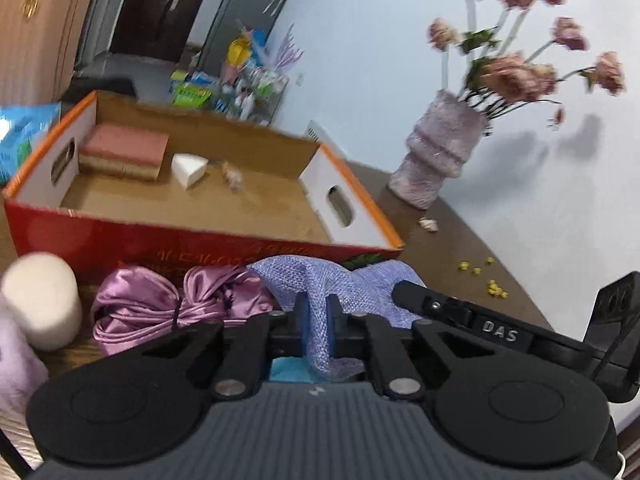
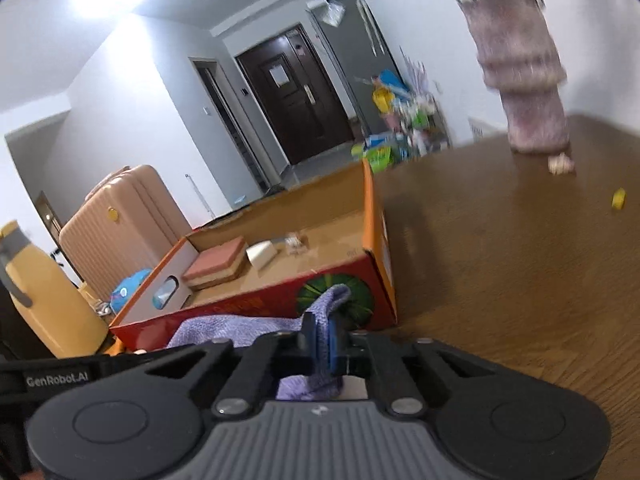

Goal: Organize soft objects

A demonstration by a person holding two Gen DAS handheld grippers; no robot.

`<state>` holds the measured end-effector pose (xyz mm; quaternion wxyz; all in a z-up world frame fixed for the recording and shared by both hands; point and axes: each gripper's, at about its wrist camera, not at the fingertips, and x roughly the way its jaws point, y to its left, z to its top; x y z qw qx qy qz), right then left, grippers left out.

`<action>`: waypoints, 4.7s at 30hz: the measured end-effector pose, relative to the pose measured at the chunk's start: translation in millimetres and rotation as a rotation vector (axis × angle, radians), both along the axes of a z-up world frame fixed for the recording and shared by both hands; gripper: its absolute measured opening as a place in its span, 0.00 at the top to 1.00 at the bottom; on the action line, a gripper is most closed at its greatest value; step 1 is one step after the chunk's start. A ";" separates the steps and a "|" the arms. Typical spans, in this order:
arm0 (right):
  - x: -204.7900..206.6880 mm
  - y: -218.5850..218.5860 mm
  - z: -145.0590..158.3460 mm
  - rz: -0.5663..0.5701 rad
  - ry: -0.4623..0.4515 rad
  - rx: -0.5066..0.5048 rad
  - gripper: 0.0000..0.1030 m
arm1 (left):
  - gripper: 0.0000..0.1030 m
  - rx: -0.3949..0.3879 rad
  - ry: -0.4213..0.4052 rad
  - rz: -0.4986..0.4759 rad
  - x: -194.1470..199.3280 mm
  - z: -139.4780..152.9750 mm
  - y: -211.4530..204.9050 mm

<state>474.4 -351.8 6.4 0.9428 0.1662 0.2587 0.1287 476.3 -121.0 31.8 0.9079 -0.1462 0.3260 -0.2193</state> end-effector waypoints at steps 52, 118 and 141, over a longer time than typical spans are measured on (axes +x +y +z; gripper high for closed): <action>142.6 184.7 30.8 0.188 0.112 -0.178 0.96 | 0.91 0.268 0.022 0.093 114.5 11.8 113.2; -176.8 57.0 10.1 -0.042 -0.012 -0.134 0.11 | 0.04 0.343 -0.269 0.241 -249.9 31.1 69.9; -211.1 -8.4 -19.5 0.176 0.090 -0.230 0.81 | 0.04 0.307 -0.165 0.057 -221.1 -8.7 8.4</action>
